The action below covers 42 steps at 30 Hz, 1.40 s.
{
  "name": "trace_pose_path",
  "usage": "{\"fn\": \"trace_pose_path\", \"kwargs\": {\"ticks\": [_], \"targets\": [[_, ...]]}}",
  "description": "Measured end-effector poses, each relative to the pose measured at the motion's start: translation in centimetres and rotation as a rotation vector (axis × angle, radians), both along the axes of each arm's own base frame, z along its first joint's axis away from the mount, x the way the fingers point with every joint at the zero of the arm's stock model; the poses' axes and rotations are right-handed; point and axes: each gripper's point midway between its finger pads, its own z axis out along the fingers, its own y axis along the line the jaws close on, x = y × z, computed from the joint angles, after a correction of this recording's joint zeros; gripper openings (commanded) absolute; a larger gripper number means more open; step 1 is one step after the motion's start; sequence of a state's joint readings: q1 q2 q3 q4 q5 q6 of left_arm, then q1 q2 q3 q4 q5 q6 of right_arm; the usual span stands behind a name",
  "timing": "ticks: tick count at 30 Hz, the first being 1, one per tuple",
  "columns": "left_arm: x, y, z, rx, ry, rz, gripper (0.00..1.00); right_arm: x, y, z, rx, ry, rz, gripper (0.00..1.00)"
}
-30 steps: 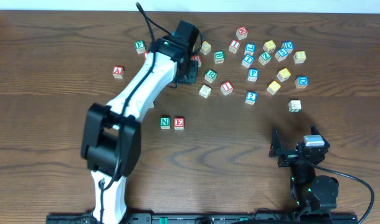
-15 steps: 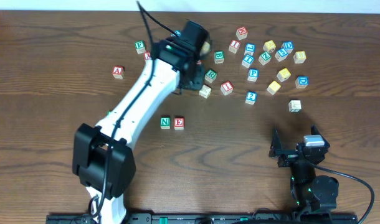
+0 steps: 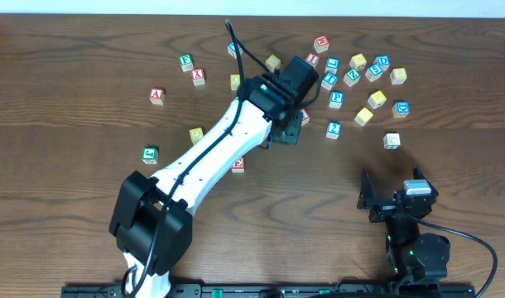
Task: Spell out NEURIPS
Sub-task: 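Lift the red U block and carry it toward the E block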
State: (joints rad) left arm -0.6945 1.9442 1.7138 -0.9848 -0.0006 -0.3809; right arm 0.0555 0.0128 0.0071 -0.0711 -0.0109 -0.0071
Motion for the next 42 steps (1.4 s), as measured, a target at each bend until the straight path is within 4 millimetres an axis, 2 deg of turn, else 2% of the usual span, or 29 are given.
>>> {"fn": "trace_pose_path", "kwargs": {"ticks": [8,12,21,25,33,42], "targets": [[-3.2,0.5,-4.9,0.062,0.073,0.025,0.1,0.0,0.0,0.0,0.0,0.0,0.0,0.99],[-4.5,0.6,-6.7,0.077,0.098,0.037,0.1,0.0,0.0,0.0,0.0,0.0,0.0,0.99],[-5.0,0.9,-9.2,0.065,0.093,0.092,0.1,0.0,0.0,0.0,0.0,0.0,0.0,0.99],[-5.1,1.3,-9.7,0.075,0.088,0.113,0.1,0.0,0.0,0.0,0.0,0.0,0.0,0.99],[-4.2,1.2,-9.6,0.074,0.046,0.132,0.1,0.0,0.0,0.0,0.0,0.0,0.0,0.99],[-3.5,2.1,-9.5,0.116,-0.001,0.153,0.1,0.0,0.0,0.0,0.0,0.0,0.0,0.99]]}}
